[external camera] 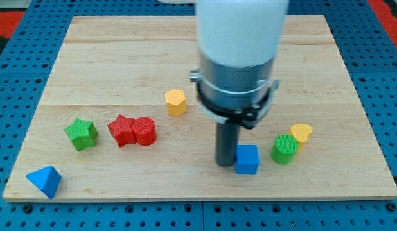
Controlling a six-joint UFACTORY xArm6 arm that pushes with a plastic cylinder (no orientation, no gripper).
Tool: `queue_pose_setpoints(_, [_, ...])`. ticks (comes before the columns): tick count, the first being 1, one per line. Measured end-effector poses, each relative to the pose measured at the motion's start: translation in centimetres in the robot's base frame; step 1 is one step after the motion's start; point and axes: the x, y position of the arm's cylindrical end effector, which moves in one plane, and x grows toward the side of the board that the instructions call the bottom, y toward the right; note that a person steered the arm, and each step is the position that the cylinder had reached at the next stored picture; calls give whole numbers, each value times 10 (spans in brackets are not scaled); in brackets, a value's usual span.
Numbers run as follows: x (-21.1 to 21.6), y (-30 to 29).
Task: Move your arm towards the blue triangle
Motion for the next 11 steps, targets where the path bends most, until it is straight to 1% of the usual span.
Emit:
queue_pose_setpoints(1, [0,35])
queue_pose_setpoints(2, [0,21])
queue_pose_setpoints(4, [11,-93])
queue_pose_setpoints(5, [50,-157])
queue_pose_setpoints(6, [63,-178])
queue_pose_setpoints(8, [63,-181])
queue_pose_setpoints(9, [62,-217])
queue_pose_setpoints(10, [62,-268])
queue_pose_setpoints(11, [62,-277])
